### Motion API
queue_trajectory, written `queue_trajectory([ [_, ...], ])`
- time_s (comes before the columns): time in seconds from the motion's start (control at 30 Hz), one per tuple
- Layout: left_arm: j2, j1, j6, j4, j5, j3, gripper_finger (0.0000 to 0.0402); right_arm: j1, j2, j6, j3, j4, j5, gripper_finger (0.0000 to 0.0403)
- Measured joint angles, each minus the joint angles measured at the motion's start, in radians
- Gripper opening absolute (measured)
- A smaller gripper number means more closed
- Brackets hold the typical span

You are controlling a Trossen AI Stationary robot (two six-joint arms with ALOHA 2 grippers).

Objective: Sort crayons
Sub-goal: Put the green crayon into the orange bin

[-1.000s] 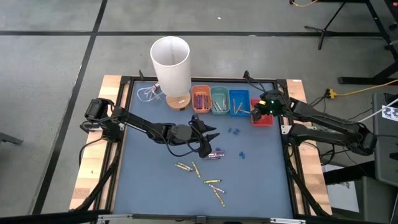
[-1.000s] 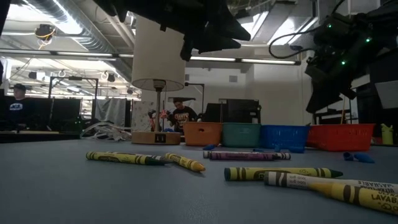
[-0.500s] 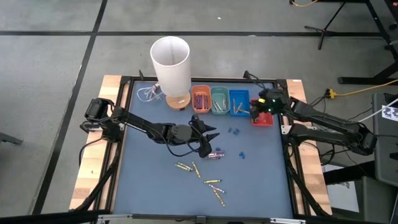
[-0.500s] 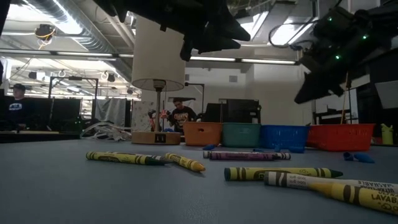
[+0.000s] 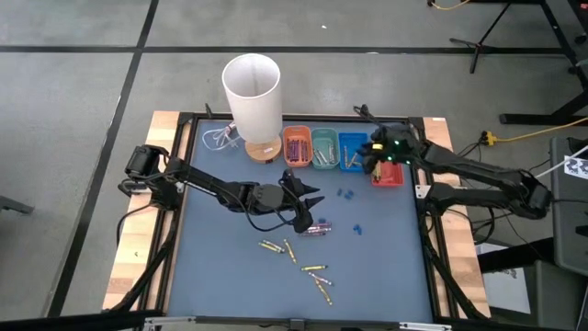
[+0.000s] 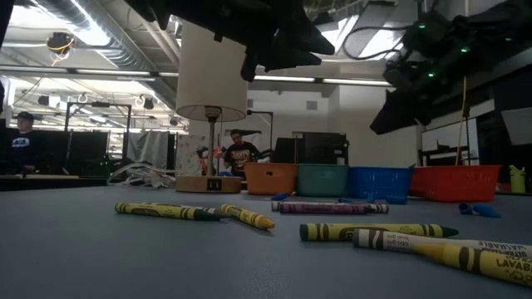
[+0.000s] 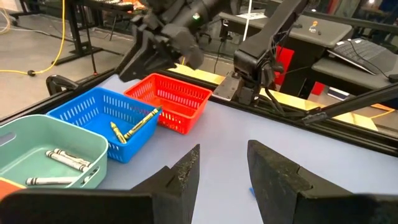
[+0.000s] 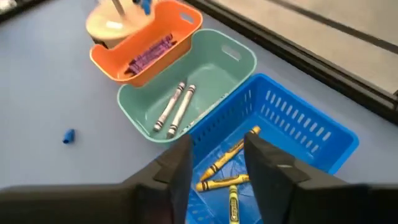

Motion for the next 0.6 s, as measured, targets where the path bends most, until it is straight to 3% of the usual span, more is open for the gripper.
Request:
queue_trajectory([
  [0.2,0.000,0.000,0.000,0.000,0.000,0.000,0.0119,0.000,0.202,-0.130,0.229,-0.223,0.000,0.0178],
  [0.4,0.000,0.000,0.000,0.000,0.000,0.000,0.0119,0.000,0.426,-0.260,0.478,-0.559,0.025,0.0172],
  [0.6,0.000,0.000,0.000,0.000,0.000,0.000,0.0119,0.000,0.599,-0.361,0.595,-0.681,0.038,0.0166],
])
